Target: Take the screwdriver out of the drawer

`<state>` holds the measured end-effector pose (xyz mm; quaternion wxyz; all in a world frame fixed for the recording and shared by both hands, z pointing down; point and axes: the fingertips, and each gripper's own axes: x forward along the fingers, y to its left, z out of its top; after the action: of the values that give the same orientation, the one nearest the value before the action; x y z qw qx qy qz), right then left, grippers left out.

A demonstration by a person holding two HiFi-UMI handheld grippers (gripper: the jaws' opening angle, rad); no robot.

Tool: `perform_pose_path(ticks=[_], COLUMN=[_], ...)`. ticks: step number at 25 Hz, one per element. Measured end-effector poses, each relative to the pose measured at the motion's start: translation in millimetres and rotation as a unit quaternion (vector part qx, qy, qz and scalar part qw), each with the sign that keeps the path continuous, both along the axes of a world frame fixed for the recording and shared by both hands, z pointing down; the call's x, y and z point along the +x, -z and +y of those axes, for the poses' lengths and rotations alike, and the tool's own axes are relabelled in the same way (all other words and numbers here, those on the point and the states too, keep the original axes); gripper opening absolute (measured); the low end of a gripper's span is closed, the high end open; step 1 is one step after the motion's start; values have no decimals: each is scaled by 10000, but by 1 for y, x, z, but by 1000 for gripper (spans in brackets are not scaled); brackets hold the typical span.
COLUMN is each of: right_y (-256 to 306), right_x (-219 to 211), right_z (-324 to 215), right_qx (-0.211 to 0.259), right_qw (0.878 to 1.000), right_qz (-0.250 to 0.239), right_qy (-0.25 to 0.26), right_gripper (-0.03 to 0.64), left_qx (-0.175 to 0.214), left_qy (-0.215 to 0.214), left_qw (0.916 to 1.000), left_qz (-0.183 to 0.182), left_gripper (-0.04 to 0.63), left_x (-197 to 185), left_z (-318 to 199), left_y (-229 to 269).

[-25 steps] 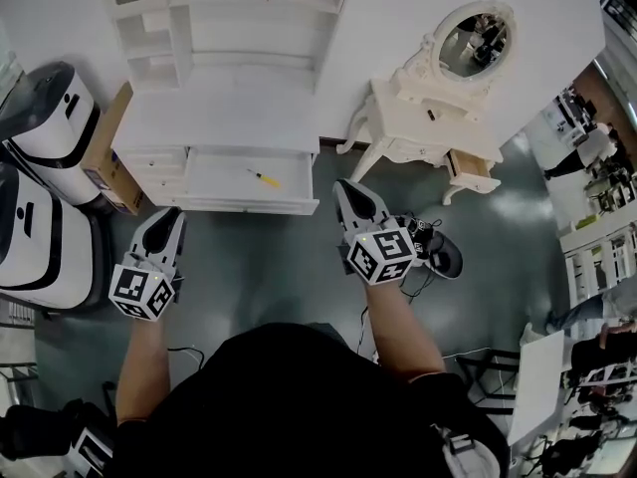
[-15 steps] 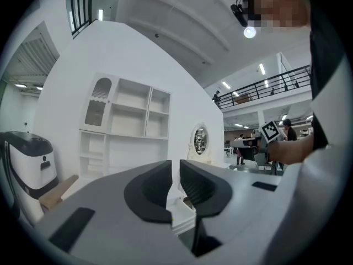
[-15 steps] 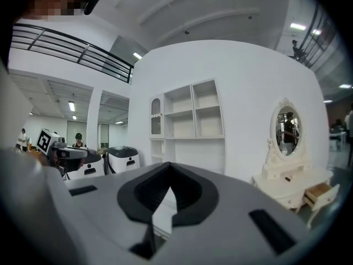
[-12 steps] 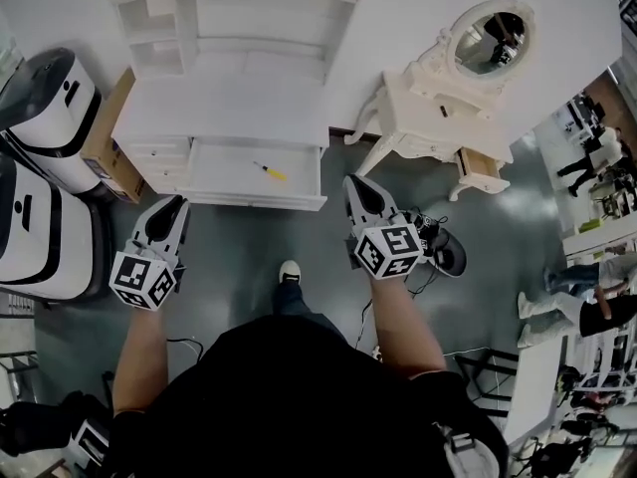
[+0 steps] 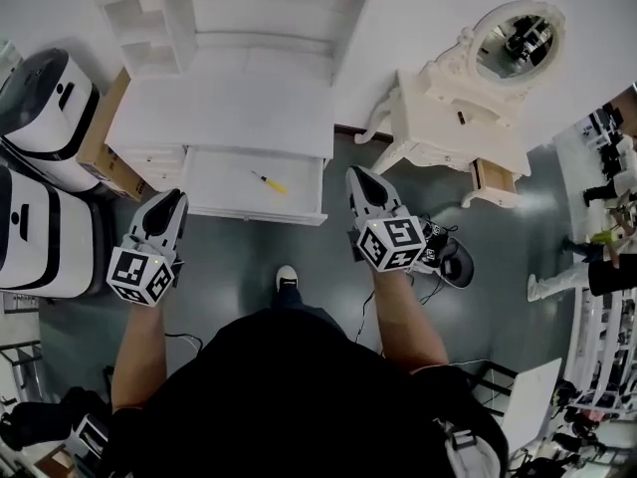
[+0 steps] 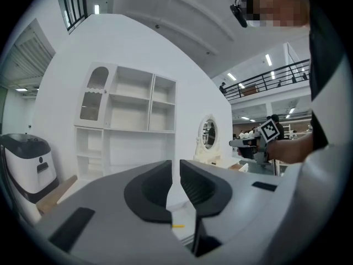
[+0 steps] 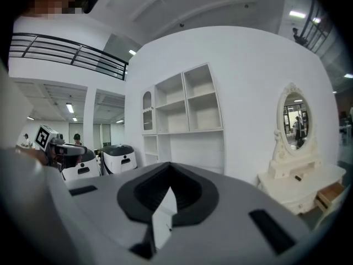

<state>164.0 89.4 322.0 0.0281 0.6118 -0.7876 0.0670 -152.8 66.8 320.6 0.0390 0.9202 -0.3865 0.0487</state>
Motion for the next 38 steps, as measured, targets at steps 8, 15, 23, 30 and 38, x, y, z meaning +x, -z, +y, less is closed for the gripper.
perform_pose_path(ticks=[8,15,23,30,38], right_y=[-12,-18,-24,-30,-31], right_x=[53,84,98,96,84], right_z=[-80,-128,-149,-152,-169], right_qx=[-118,-166,-151,-180,-206], right_qw=[9996,9986,9978,9976,9980], right_qz=[-16,-32,-195,-130,1], right_qy=[242,505,618,656,604], right_gripper=[11,11,11,11,11], left_qx=[-100,-98,-121,-90,-46], left_qy=[247,508,595,544,508], left_qw=[9996,9986,9976,9980,9985], left_qz=[-53,-112,-342,-322,-215], left_gripper=[60,60,59,59,59], left_x=[54,88,102,109,95], left_z=[-64,-101,-112,-118,-143], left_y=[-7,-2,-1,-6,-10])
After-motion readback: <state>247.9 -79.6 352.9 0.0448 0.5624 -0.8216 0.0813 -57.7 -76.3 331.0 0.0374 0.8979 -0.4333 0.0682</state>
